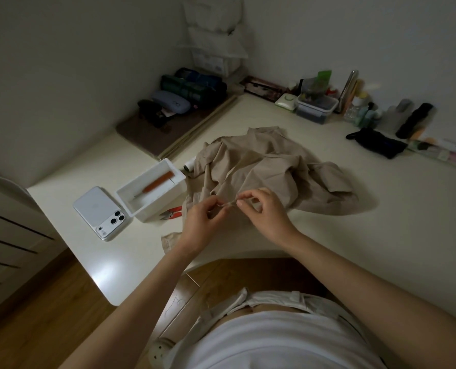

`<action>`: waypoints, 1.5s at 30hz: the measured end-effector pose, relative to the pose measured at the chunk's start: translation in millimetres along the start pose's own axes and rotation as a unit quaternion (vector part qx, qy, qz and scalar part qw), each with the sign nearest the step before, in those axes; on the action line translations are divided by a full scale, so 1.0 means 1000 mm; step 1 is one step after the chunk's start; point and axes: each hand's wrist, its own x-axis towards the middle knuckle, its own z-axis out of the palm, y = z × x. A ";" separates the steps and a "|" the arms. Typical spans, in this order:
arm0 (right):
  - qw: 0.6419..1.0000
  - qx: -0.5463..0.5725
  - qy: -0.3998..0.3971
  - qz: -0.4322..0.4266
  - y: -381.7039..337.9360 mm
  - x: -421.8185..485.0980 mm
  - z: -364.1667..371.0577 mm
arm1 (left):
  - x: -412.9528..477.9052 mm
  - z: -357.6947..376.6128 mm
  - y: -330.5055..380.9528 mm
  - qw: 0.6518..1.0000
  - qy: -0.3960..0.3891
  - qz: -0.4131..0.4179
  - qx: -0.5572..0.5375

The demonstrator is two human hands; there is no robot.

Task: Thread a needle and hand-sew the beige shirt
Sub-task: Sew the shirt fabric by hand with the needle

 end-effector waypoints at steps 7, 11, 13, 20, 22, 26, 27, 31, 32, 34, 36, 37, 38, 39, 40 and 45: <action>0.999 0.004 -0.036 -0.002 -0.016 0.009 -0.001 | -0.001 0.001 -0.003 0.995 -0.023 0.054 0.086; 0.995 0.086 -0.046 0.011 -0.024 0.013 -0.006 | -0.008 -0.003 -0.009 0.990 -0.059 0.037 0.124; 0.989 0.139 -0.039 0.025 -0.026 0.018 -0.007 | -0.014 -0.004 -0.016 0.977 -0.119 0.029 0.172; 0.962 0.267 -0.036 0.035 -0.034 0.029 -0.015 | -0.008 -0.015 -0.004 0.965 -0.243 -0.097 -0.015; 0.958 0.280 -0.033 0.050 -0.035 0.033 -0.016 | -0.004 -0.016 0.012 0.956 -0.243 -0.110 -0.119; 0.952 0.293 -0.012 0.087 -0.032 0.037 -0.020 | 0.000 -0.016 0.020 0.947 -0.214 -0.092 -0.220; 0.949 0.298 -0.003 0.102 -0.030 0.038 -0.022 | 0.001 -0.018 0.021 0.946 -0.193 -0.093 -0.245; 0.908 0.369 0.032 0.194 -0.020 0.038 -0.028 | 0.007 -0.028 0.018 0.931 -0.077 -0.122 -0.335; 0.909 0.364 0.033 0.199 -0.018 0.037 -0.029 | 0.009 -0.031 0.016 0.925 -0.054 -0.124 -0.354; 0.929 0.315 0.019 0.194 -0.014 0.034 -0.029 | 0.012 -0.036 0.016 0.913 -0.024 -0.128 -0.387; 0.952 0.236 -0.017 0.194 -0.013 0.031 -0.025 | 0.012 -0.038 0.017 0.901 -0.022 -0.131 -0.412; 0.959 0.205 -0.045 0.192 -0.012 0.029 -0.023 | 0.013 -0.039 0.017 0.899 -0.028 -0.130 -0.416; 0.961 0.189 -0.074 0.187 -0.011 0.027 -0.021 | 0.013 -0.039 0.017 0.900 -0.034 -0.127 -0.416; 0.961 0.188 -0.097 0.181 -0.011 0.026 -0.019 | 0.013 -0.039 0.016 0.901 -0.035 -0.126 -0.413; 0.958 0.197 -0.106 0.178 -0.012 0.025 -0.018 | 0.013 -0.039 0.015 0.904 -0.034 -0.128 -0.406; 0.956 0.236 -0.014 0.172 -0.018 0.024 -0.021 | 0.008 -0.043 0.010 0.932 -0.021 -0.131 -0.338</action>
